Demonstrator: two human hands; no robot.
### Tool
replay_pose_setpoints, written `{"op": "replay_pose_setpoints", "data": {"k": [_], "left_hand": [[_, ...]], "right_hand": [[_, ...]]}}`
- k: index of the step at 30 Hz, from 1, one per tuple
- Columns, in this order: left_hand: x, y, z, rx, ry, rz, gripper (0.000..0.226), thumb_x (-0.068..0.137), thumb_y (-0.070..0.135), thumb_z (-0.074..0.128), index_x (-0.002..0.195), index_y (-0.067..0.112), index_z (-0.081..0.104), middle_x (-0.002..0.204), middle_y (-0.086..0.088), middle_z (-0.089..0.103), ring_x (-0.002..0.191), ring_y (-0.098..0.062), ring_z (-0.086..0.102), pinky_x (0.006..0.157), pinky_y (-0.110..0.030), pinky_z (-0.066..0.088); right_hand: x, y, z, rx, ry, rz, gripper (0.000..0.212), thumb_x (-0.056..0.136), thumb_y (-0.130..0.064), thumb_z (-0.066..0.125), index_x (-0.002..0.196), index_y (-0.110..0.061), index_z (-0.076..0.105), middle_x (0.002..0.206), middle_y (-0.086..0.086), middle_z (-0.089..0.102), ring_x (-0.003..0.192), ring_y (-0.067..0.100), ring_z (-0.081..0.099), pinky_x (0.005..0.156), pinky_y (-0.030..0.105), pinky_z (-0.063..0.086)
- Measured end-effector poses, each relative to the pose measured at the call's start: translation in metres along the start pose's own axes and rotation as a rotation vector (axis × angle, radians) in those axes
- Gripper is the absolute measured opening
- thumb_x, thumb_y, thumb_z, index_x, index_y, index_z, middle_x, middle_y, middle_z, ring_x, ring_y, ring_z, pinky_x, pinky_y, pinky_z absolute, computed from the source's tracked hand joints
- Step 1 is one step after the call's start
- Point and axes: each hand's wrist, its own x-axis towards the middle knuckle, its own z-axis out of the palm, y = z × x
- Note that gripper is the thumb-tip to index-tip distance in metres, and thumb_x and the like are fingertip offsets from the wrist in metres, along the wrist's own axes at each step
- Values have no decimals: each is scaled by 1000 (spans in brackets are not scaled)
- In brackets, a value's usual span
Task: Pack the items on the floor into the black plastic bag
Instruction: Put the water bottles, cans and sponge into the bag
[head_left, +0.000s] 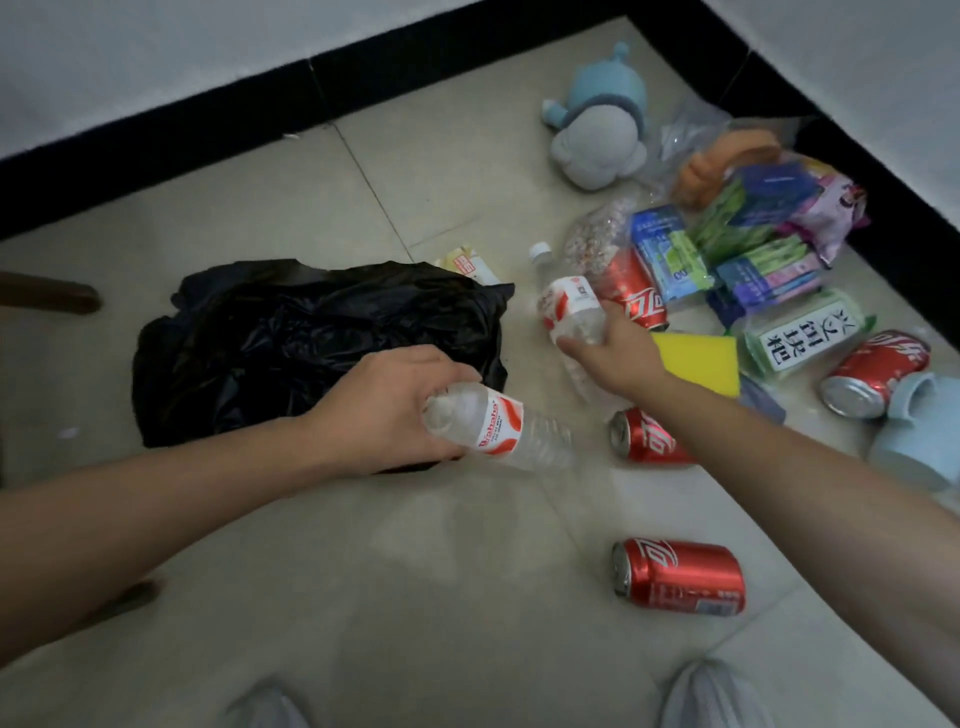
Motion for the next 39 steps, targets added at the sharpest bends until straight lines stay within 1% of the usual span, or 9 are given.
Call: {"op": "replay_pose_setpoints", "data": {"k": [4,8,11,13,16,20,25,32,39], "left_hand": [[-23,-4,-35,-78,109,-108,53,62,60,80,106,32,70,97,15,71,92,2,65,80,-28,53],[-64,-18,-69,-212,263,-308,67,53,56,88,113,32,71,101,20,72,95,5,67,86,-28,57],[-93,-32,-89,-223,343,-405,76,50,66,85,117,35,67,107,22,70,100,4,67,87,-31,58],[-106,-37,-97,-148,345,-435,68,50,67,79,112,43,64,97,34,65,95,11,64,82,-19,56],[-118,-52,-101,-92,350,-525,83,46,68,76,120,32,66,98,27,64,93,3,64,82,-22,55],[-126,-87,-97,-114,332,-609,81,47,59,87,120,29,67,108,12,69,96,-3,66,89,-34,57],[-112,-120,-71,-190,245,-599,70,54,43,92,119,27,69,107,17,69,94,7,64,88,-19,54],[-92,-176,-31,138,-14,-602,86,70,57,78,143,26,45,124,-3,61,113,-19,52,87,-32,46],[-96,-189,-19,69,59,-543,78,78,51,74,144,26,40,130,-3,57,118,-24,51,96,-44,46]], "right_hand": [[-14,-15,-12,220,130,-46,75,84,-47,70,147,-23,38,133,2,60,121,26,57,102,37,44],[-27,-60,-25,423,205,-157,66,81,-48,74,136,-22,49,118,-6,65,107,15,64,99,38,49],[-42,-94,-18,587,95,-243,68,78,-46,77,135,-24,49,116,-6,69,101,8,68,92,41,56],[-56,-114,-4,614,-25,-276,72,79,-44,78,139,-25,44,117,-4,69,100,8,70,88,42,58],[-73,-139,23,515,-102,-352,77,73,-51,78,139,-31,44,120,-9,67,102,8,68,93,43,55],[-78,-155,54,200,-163,-526,76,82,-43,76,145,-28,37,128,-14,59,108,4,58,92,22,44],[-50,-159,76,-134,-267,-578,88,81,-47,74,153,-22,28,143,3,52,127,23,54,102,39,48],[-14,-161,80,-117,-282,-434,86,82,-51,71,153,-25,28,142,3,55,126,23,56,103,41,48],[20,-194,91,-591,-294,-816,82,87,-48,65,155,-28,24,144,8,46,128,29,48,104,43,41]]}}
